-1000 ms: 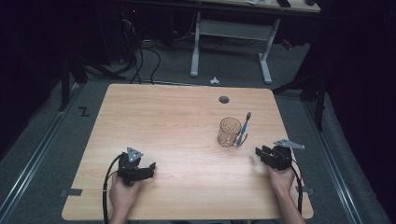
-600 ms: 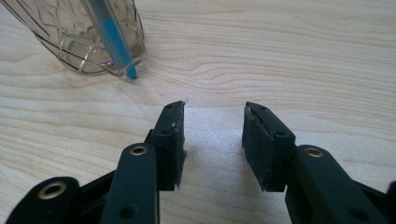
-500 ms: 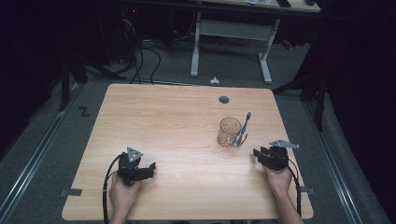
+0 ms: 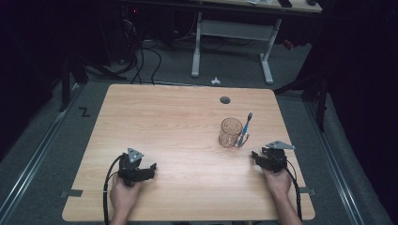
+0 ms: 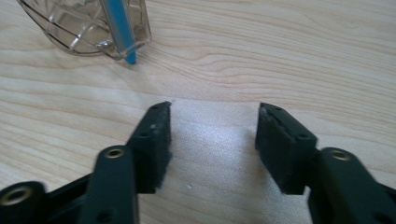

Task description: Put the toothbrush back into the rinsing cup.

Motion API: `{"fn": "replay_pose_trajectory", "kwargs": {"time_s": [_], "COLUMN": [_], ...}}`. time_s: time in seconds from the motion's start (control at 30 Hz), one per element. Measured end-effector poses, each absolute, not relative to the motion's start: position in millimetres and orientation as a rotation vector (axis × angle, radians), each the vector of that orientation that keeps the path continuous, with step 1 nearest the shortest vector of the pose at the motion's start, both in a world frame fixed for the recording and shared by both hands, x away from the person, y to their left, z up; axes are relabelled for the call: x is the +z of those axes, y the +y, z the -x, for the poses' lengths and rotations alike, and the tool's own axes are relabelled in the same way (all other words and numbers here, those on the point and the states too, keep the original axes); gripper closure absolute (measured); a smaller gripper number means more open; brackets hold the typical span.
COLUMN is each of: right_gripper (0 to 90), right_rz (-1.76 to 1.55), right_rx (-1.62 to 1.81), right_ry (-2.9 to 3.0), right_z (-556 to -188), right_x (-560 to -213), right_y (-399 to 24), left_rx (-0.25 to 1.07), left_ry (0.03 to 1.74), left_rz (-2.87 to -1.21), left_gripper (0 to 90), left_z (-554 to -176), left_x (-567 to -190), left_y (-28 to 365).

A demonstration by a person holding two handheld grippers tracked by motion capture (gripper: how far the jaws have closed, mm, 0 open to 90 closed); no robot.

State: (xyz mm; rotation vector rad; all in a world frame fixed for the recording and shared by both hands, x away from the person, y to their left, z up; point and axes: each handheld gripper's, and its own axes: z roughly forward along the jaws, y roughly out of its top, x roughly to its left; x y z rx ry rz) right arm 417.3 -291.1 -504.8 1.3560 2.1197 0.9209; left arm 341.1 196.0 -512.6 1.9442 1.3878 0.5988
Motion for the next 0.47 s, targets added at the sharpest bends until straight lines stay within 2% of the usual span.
{"fn": "replay_pose_trajectory", "kwargs": {"time_s": [0.1,0.47], "right_gripper": [40.5,39.8], "right_rz": [-1.387,-1.406], "right_rx": [0.909,0.902], "right_ry": [2.098,2.083], "right_z": [-416.7,-416.1], "right_x": [-505.0,-505.1], "right_y": [-290.4,-289.3], "left_rx": [0.6,0.598], "left_ry": [1.389,1.393], "left_rz": [-1.944,-1.939], "left_gripper": [18.0,18.0], "left_z": [-340.8,-340.5], "left_x": [-512.6,-512.7], "left_y": [196.0,196.2]}}
